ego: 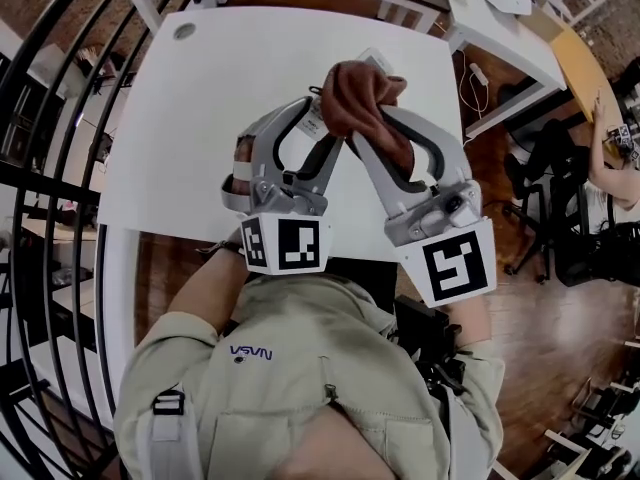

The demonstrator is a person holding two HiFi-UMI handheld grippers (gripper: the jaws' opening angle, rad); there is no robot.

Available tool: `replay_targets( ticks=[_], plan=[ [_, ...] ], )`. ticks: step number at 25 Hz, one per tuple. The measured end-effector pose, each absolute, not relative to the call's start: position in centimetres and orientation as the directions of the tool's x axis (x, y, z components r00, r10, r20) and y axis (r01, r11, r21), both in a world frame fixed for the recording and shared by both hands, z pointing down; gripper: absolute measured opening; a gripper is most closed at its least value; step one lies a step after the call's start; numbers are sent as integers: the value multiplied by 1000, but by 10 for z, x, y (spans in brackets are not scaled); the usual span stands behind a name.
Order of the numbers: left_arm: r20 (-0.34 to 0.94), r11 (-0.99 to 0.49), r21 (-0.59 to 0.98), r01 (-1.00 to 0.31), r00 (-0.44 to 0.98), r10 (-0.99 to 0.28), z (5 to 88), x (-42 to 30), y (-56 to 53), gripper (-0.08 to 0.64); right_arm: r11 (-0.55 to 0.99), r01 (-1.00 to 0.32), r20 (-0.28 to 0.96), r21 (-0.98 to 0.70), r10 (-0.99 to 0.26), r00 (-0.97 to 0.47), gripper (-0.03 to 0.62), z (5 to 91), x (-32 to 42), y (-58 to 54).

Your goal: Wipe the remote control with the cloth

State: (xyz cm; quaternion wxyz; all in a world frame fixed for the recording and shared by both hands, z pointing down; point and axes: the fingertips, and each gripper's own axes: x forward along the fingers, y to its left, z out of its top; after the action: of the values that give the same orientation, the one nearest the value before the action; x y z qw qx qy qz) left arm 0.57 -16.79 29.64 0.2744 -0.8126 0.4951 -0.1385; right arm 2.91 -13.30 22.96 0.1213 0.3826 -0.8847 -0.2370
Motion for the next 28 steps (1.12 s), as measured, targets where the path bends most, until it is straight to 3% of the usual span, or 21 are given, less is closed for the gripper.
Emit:
replay_targets(
  ticks=[2,5,7,10,12,14,19,21,28],
  plan=[
    [-59,-342,-616,-710,475,-878,296,8,-163,239,458,-727,-105,512,-807,-582,92,198,54,-149],
    [-75,-319,-658,-682,481,-873,294,14,-156,239,416,-739,-121,529,-826,-551,92,194,58,-160],
    [-77,-316,-666,-676,484,-872,294,16,-155,239,470,-701,-65,536,-805,-590,92,211,42,-153],
    [-76,-318,-659,-681,482,-873,293,15,-156,239,603,-534,120,592,-722,-682,92,253,7,-128],
    [-70,-342,-628,-699,489,-869,294,14,-157,239,662,-446,172,603,-654,-737,92,266,-13,-112],
    [-58,-408,-543,-734,517,-854,292,12,-158,240,665,-449,148,597,-642,-752,92,261,-11,-110],
    [-69,-548,-324,-771,597,-799,278,3,-163,240,469,-758,-104,454,-817,-568,92,212,63,-151],
    [-85,-601,-240,-763,633,-770,275,4,-161,241,419,-810,-164,411,-840,-518,94,200,83,-164],
    [-121,-731,178,-659,722,-681,278,-11,-169,240,585,-698,-78,412,-741,-667,94,238,36,-146]
  ],
)
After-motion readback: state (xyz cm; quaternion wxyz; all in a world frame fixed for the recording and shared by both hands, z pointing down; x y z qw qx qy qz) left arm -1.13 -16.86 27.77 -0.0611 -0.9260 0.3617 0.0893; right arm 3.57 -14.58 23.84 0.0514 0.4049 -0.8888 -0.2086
